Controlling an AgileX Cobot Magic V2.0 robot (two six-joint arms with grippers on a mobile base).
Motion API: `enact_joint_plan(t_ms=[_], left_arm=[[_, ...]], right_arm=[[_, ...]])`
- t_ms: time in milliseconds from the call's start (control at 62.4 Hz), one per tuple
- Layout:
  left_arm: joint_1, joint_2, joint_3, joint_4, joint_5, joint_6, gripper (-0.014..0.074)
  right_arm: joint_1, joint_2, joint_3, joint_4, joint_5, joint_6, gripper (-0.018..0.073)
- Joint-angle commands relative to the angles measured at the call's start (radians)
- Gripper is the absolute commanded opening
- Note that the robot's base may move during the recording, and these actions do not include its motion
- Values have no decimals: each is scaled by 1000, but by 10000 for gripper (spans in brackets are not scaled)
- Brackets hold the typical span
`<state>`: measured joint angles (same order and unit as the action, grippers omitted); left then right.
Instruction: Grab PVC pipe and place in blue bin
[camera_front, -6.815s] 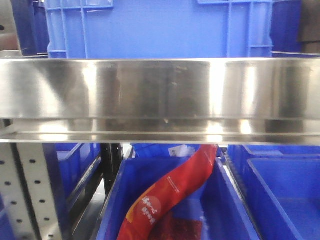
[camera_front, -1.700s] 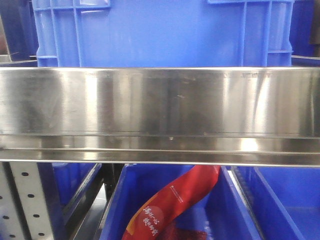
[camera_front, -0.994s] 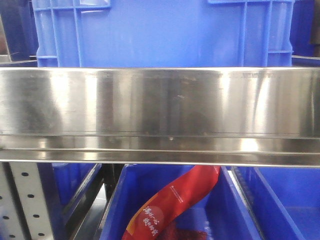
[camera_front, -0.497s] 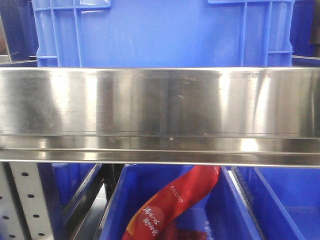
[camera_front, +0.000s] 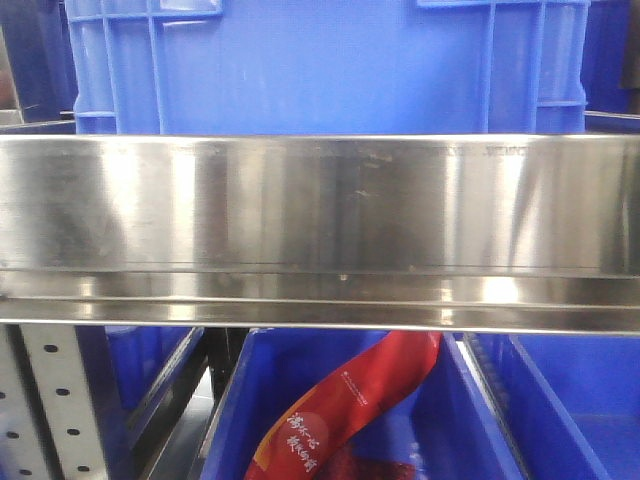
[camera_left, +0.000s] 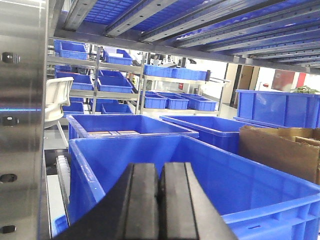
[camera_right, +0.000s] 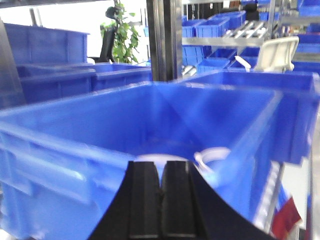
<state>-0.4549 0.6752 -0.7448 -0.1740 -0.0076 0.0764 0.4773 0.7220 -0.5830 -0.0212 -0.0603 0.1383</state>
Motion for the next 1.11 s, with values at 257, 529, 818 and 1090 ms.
enact_joint_plan(t_ms=[257, 529, 818, 1090], left_arm=[[3, 0, 4, -4, -17, -5, -111], [3, 0, 4, -4, -17, -5, -111], [3, 0, 4, -4, -17, -5, -111], [3, 0, 4, -4, -17, -5, -111]], right_arm=[[-254, -188, 244, 85, -117, -170, -169], [-396, -375, 434, 88, -117, -170, -169], [-410, -572, 583, 88, -117, -170, -169], [-415, -704, 583, 88, 49, -170, -169]])
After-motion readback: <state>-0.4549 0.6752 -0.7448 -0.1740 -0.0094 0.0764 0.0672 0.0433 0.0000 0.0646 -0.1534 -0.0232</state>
